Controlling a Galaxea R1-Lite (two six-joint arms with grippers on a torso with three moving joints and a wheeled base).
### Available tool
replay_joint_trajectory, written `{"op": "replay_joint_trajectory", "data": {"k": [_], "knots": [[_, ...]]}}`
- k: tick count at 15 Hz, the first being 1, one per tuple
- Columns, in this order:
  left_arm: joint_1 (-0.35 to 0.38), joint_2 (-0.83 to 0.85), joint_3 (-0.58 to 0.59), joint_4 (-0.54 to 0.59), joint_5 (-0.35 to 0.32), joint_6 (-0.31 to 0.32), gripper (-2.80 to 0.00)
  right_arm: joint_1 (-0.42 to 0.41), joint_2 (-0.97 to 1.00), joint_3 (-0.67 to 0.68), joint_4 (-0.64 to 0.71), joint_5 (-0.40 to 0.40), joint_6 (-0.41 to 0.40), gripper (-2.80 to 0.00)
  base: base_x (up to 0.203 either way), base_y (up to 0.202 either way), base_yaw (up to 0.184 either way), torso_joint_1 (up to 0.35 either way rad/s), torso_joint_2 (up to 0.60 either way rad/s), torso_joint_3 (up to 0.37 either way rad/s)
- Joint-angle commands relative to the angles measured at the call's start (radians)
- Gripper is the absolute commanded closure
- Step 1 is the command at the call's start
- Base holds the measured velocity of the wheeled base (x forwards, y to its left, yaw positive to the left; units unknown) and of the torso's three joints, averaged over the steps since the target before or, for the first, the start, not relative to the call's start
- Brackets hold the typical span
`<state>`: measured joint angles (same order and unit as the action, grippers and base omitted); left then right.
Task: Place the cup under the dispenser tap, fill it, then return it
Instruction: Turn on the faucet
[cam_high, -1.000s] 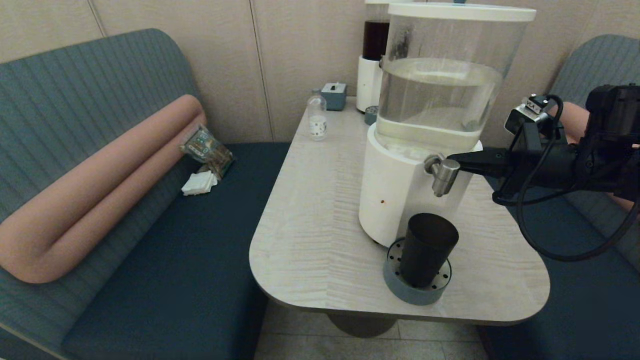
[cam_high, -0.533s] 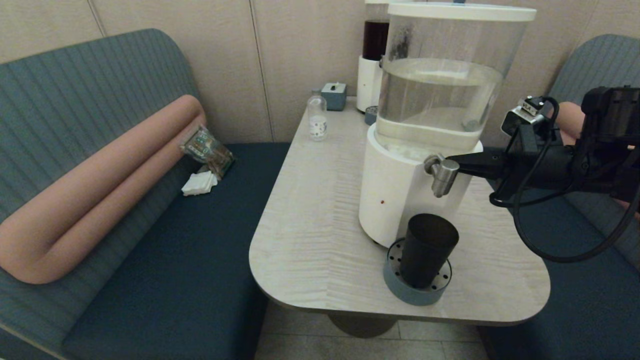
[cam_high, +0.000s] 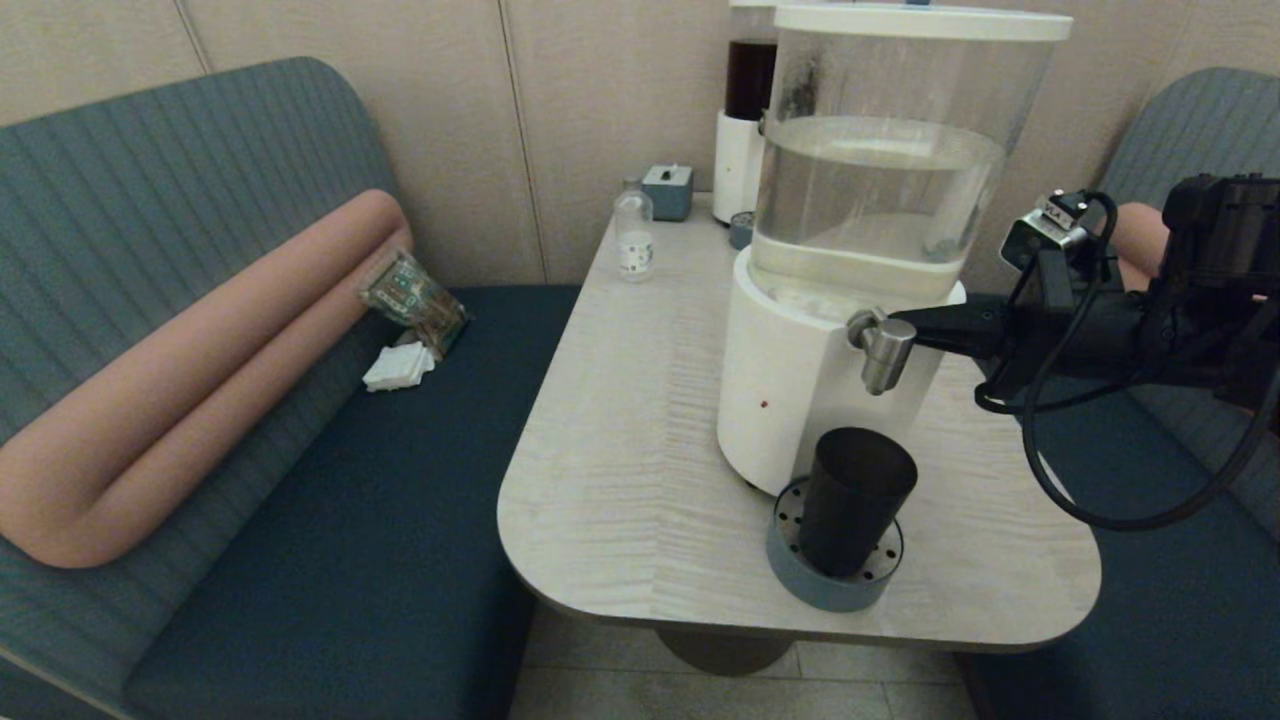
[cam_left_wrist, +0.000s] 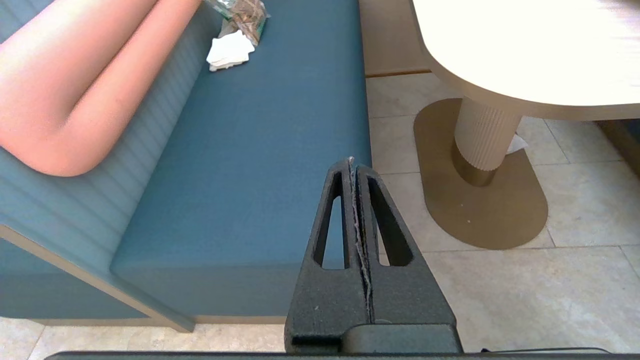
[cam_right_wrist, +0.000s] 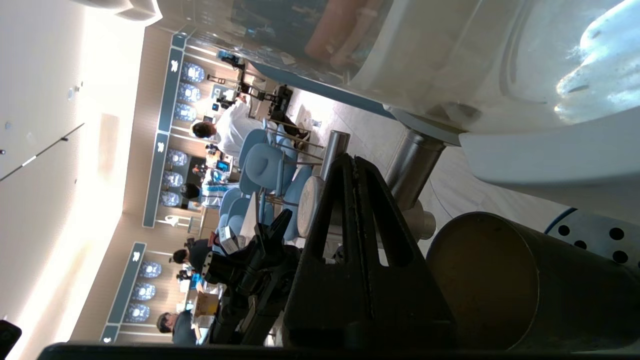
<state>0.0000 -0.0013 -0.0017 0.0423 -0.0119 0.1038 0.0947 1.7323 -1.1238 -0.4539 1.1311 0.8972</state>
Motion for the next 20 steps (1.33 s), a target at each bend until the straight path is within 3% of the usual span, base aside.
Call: {"op": "replay_joint_trajectory", "data": {"k": [1, 11, 14, 20], "knots": [[0.000, 0.001, 0.000, 0.001, 0.000, 0.000, 0.00, 0.010, -0.004, -0.001, -0.003, 0.010, 0.003, 0.00, 0.000, 0.000, 0.000, 0.000, 0.00, 0.000], [0.000, 0.001, 0.000, 0.001, 0.000, 0.000, 0.00, 0.045, 0.016, 0.003, -0.043, 0.012, -0.005, 0.00, 0.000, 0.000, 0.000, 0.000, 0.00, 0.000], [0.000, 0.001, 0.000, 0.001, 0.000, 0.000, 0.00, 0.044, 0.027, 0.011, -0.047, 0.015, -0.054, 0.00, 0.000, 0.000, 0.000, 0.000, 0.00, 0.000], [0.000, 0.001, 0.000, 0.001, 0.000, 0.000, 0.00, 0.034, 0.056, 0.041, -0.034, 0.012, -0.246, 0.00, 0.000, 0.000, 0.000, 0.000, 0.00, 0.000]]}}
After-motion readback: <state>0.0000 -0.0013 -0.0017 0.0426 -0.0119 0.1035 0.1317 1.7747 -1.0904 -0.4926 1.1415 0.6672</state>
